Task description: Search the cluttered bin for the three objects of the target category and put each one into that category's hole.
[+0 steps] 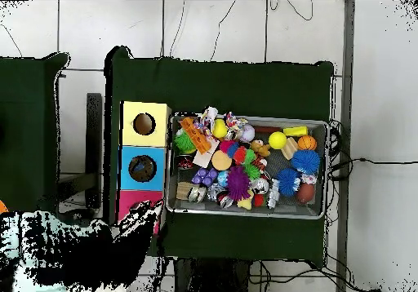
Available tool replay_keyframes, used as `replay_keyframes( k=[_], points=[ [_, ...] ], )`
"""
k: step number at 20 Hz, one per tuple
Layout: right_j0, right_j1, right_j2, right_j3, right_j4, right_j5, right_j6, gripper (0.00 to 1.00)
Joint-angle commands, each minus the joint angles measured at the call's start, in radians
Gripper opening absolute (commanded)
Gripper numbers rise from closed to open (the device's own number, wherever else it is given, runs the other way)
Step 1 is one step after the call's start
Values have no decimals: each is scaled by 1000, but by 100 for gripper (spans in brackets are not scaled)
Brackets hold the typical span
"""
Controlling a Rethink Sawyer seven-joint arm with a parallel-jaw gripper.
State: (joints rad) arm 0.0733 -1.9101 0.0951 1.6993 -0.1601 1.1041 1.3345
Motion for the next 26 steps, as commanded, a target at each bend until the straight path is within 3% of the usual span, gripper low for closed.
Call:
replay_keyframes(
  k=[1, 10, 26],
  points=[
    [-45, 145, -31, -42, 234, 607, 401, 0],
    [-45, 145, -101, 131, 220, 387, 270, 0],
    [-51, 158, -179, 264, 216, 179, 130, 0]
  ],
)
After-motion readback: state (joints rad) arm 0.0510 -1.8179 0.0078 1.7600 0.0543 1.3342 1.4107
